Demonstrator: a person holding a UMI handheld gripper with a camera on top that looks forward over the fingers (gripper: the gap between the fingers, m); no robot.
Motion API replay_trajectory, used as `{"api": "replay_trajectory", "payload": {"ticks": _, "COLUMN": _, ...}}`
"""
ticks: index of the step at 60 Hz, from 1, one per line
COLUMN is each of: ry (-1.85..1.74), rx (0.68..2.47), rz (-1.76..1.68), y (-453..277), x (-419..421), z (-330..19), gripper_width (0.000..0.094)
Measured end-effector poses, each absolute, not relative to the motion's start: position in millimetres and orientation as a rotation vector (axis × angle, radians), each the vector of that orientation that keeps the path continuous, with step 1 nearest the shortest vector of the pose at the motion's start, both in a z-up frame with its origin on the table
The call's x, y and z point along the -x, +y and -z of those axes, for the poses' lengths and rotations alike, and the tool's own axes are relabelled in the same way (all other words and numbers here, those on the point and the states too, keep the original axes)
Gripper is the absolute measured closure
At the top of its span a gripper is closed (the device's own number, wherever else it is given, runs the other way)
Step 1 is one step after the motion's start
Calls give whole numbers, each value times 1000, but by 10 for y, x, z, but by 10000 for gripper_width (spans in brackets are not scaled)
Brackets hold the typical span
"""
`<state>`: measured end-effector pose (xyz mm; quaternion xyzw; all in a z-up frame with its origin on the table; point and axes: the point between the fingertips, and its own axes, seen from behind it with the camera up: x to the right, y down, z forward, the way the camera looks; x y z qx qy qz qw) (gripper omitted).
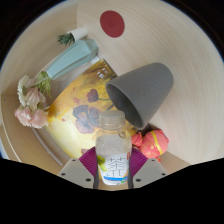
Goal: Pour water
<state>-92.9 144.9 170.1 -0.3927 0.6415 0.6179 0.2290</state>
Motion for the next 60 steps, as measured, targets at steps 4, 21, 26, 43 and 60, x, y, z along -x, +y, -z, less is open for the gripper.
{"api": "replay_trajectory", "payload": {"ticks": 4, "ry": 1826, "rx": 994, "rz": -1746, "y": 1430, "x": 869, "z": -1705, "gripper_width": 542}}
{"api": "replay_trajectory", "payload": {"ticks": 21, "ry": 1762, "rx": 1082, "rz": -1709, "y": 1409, "x": 913, "z": -1776, "gripper_width": 527}}
{"api": "replay_trajectory", "payload": {"ticks": 26, "ry": 1530, "rx": 1309, "rz": -1547, "y": 1385, "x": 886, "z": -1929, "gripper_width": 528}}
{"api": "replay_trajectory", "payload": {"ticks": 43, "ry": 627, "rx": 1696, "rz": -697, "y": 1277, "x": 113, "z": -2669, "gripper_width": 524}}
{"api": "replay_trajectory", "payload": {"ticks": 60, "ry": 175, "rx": 1783, "rz": -57, "y": 1245, "x": -1025, "z": -2431, "gripper_width": 515}}
